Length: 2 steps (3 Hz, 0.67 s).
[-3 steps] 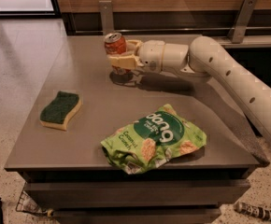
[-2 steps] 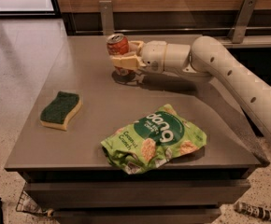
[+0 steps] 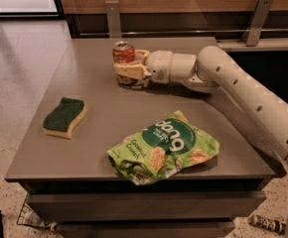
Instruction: Place coke can upright
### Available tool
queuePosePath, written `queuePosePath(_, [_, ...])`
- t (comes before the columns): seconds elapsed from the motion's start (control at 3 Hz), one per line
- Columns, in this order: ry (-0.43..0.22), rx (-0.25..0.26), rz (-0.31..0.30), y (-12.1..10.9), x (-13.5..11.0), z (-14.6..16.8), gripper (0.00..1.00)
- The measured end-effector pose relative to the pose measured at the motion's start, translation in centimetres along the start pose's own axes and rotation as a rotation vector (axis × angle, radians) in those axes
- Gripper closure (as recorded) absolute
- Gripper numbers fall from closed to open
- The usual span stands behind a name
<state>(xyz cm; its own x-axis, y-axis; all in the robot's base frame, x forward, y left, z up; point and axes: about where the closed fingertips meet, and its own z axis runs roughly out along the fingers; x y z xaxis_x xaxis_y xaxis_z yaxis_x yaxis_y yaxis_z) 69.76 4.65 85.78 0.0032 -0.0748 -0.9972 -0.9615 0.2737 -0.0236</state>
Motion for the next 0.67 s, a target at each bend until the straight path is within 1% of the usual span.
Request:
queuePosePath(0.33, [0.001,0.000,0.003,0.00,-0.15,-0.02,1.00])
queuePosePath(0.67, [0.001,0.000,0.003,0.01,-0.32,-0.01,0.66])
